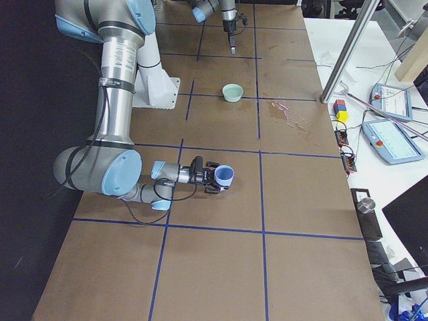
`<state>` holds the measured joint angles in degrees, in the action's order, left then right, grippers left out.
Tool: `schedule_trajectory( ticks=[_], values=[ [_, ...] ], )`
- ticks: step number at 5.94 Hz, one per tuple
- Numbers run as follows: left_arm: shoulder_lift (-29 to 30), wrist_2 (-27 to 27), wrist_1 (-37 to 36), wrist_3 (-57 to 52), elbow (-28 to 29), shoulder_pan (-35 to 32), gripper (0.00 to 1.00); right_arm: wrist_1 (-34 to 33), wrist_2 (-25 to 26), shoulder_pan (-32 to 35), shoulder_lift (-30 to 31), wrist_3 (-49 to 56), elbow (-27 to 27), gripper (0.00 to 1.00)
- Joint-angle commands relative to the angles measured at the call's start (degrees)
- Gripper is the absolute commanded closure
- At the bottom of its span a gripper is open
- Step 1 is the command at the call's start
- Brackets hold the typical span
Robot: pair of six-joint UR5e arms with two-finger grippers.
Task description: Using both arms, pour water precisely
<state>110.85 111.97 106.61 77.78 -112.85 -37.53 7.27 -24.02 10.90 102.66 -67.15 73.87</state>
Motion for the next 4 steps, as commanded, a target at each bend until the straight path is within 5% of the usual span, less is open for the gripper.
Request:
schedule_trajectory(
  ticks=[1, 3, 4],
  values=[
    [0.0, 0.0, 0.0, 0.0, 0.0, 0.0, 0.0, 0.0, -0.1, 0.0, 0.0, 0.0, -0.1, 0.56],
    [0.0, 0.0, 0.0, 0.0, 0.0, 0.0, 0.0, 0.0, -0.3, 0.0, 0.0, 0.0, 0.0, 0.41],
    [0.0, 0.1, 0.0, 0.0, 0.0, 0.0, 0.0, 0.0, -0.3, 0.0, 0.0, 0.0, 0.0, 0.22]
  ],
)
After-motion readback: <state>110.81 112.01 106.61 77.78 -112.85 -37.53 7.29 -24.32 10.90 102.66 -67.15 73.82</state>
